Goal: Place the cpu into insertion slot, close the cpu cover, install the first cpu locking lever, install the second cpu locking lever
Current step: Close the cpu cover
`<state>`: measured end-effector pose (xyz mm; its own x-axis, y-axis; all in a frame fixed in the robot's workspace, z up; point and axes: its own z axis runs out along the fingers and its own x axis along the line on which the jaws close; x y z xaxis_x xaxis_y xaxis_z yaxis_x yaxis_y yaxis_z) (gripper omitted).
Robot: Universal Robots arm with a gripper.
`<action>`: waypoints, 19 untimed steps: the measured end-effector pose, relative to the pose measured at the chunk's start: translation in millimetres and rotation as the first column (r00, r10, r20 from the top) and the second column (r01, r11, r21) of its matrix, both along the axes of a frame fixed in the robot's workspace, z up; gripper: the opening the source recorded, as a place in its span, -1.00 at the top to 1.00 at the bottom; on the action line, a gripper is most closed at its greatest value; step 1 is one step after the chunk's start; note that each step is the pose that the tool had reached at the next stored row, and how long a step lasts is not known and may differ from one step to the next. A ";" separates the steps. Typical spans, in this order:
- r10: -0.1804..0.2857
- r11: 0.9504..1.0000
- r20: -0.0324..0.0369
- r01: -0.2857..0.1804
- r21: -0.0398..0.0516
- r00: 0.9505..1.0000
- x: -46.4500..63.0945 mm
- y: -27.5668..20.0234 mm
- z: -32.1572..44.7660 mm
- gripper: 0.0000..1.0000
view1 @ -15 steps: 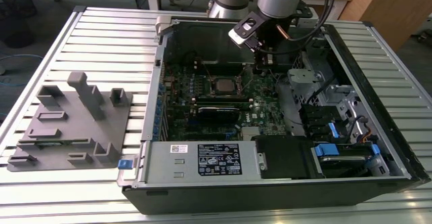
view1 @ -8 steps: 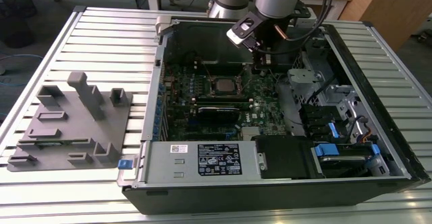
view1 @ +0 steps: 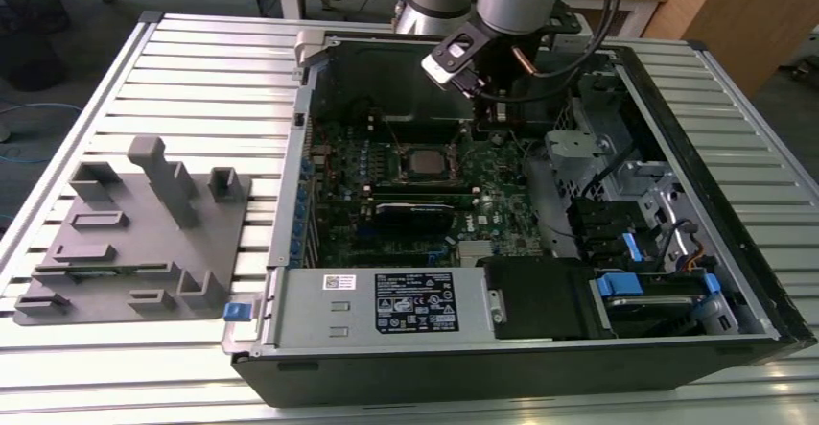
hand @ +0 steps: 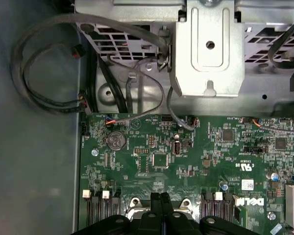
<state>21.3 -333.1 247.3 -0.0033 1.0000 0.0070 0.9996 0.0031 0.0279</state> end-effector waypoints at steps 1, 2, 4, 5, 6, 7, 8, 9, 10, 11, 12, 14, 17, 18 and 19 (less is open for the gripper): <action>0.000 1.000 0.000 0.000 0.000 1.000 -1.1 0.2 -0.1 0.79; 0.000 1.000 0.000 0.000 0.000 1.000 -2.0 0.4 -0.2 0.79; 0.000 1.000 0.000 0.000 0.000 1.000 -3.7 0.7 -0.3 0.79; 0.000 1.000 0.000 0.000 0.000 1.000 -4.5 0.9 -0.4 0.79; 0.000 1.000 0.000 0.000 0.000 1.000 -5.3 1.1 -0.5 0.79; 0.000 1.000 0.000 0.000 0.000 1.000 -6.2 1.3 -0.6 0.79; 0.000 1.000 0.000 0.000 0.000 1.000 -7.0 1.4 -0.7 0.79; 0.000 1.000 0.000 0.000 0.000 1.000 -7.8 1.6 -0.8 0.79; 0.000 1.000 0.000 0.000 0.000 1.000 -8.7 1.8 -0.9 0.79; 0.000 1.000 0.000 0.000 0.000 1.000 -9.6 1.9 -1.0 0.79; 0.000 1.000 0.000 0.000 0.000 1.000 -10.6 2.1 -1.1 0.79; 0.000 1.000 0.000 0.000 0.000 1.000 -12.5 2.4 -1.3 0.79; 0.000 1.000 0.000 0.000 0.000 1.000 -16.1 2.9 -1.7 0.79; 0.000 1.000 0.000 0.000 0.000 1.000 -17.3 3.0 -1.9 0.79; 0.000 1.000 0.000 0.000 0.000 1.000 -18.7 3.2 -2.0 0.79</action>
